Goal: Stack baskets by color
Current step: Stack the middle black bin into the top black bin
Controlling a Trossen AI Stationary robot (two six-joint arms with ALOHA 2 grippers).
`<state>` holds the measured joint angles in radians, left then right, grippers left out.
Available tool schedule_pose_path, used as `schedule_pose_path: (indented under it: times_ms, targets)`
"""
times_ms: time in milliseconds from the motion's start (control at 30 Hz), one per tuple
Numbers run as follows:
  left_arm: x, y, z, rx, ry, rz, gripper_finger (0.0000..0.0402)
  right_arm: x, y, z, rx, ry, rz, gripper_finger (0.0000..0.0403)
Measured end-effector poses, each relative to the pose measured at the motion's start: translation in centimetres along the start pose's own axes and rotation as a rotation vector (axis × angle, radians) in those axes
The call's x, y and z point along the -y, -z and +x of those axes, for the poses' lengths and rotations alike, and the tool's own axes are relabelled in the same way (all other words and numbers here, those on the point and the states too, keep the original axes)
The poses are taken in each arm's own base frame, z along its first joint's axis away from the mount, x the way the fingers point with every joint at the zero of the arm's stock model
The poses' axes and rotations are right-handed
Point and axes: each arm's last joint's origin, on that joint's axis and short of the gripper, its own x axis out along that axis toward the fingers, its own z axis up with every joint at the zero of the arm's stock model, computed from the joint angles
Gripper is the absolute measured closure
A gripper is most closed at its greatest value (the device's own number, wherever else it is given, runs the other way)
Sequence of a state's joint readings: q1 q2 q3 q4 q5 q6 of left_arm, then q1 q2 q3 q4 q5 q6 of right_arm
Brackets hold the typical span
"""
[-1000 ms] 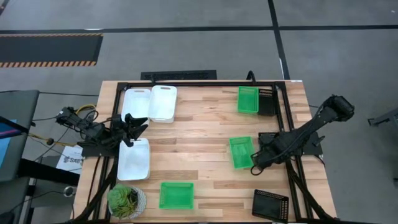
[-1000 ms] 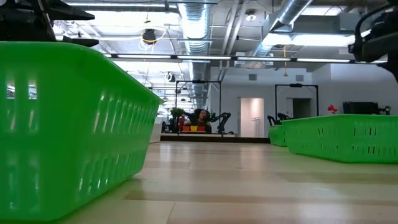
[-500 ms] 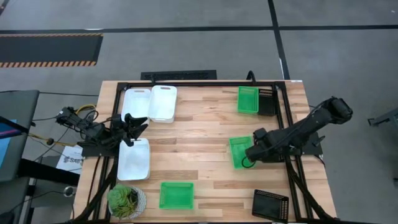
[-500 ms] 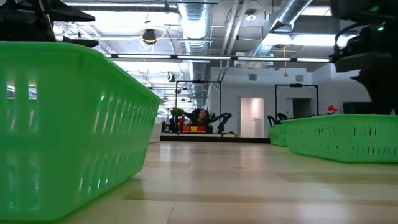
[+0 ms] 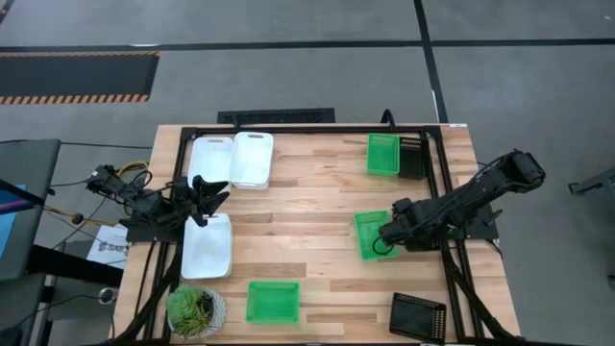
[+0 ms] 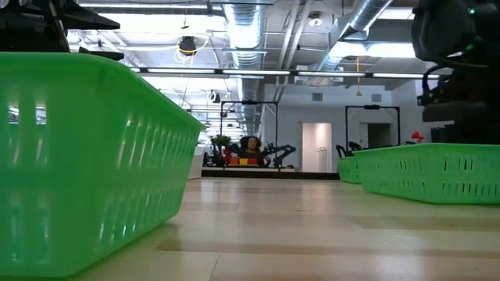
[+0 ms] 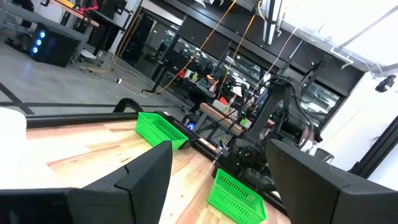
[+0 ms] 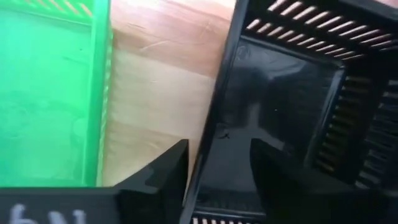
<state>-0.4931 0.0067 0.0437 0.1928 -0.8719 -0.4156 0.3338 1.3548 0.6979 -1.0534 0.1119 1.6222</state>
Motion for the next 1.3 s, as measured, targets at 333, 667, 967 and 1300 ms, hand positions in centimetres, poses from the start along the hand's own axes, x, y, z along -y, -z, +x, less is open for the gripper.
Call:
schedule_pose_path:
  times_ms: [333,667,967,1300]
  targets:
    - [0.0,0.0,0.0,0.003,-0.009,0.001,0.0152,-0.2,-0.7,0.0,-0.029,-0.019,-0.008,0.0387]
    - [-0.1,0.0,0.0,0.018,-0.042,-0.007,0.0152,-0.6,-3.8,-6.1,0.047,-0.004,-0.077,0.0396]
    - [-0.2,0.0,0.0,0.021,-0.053,-0.012,0.0152,2.7,-10.1,-12.2,0.281,0.064,0.049,0.0398]
    - [-0.3,0.3,0.0,-0.006,-0.066,0.0,0.0152,6.7,-18.4,-10.2,0.361,0.009,0.253,0.0397]
